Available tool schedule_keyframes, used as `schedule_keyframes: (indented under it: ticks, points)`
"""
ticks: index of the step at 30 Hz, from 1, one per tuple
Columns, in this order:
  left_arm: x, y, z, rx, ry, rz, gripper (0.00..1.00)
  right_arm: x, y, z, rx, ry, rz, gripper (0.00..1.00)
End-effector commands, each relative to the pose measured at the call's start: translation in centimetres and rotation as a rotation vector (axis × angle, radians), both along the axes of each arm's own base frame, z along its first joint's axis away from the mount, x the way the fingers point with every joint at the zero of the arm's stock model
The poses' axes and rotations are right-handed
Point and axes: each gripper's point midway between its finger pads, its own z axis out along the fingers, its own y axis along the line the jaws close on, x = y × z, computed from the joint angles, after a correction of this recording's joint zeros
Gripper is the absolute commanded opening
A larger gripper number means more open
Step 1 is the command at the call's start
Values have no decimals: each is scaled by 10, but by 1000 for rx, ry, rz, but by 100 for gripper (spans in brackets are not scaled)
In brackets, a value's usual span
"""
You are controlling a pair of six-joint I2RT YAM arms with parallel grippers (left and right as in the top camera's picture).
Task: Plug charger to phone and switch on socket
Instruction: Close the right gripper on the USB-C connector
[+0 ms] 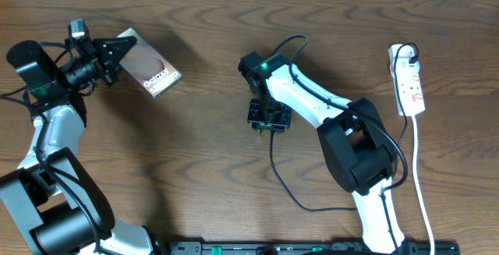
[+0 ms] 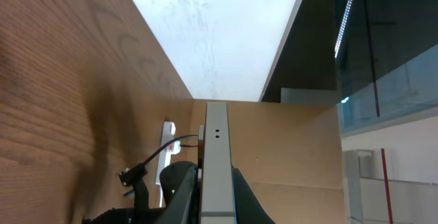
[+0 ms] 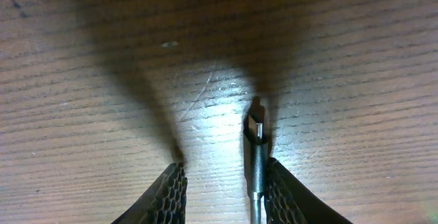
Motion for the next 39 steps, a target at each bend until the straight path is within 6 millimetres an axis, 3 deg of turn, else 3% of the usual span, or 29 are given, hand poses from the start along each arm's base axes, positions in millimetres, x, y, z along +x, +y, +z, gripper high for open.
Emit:
schedule_keyframes:
  ticks: [1, 18, 39]
  points:
    - [-5, -5, 0, -3, -12, -37, 7, -6, 1, -6, -14, 21, -2, 35]
    - [-5, -5, 0, -2, -12, -37, 8, -8, -1, -6, -21, 30, -10, 29]
    - [-5, -5, 1, 2, -18, -41, 7, -8, -1, -6, -23, 30, -16, 11]
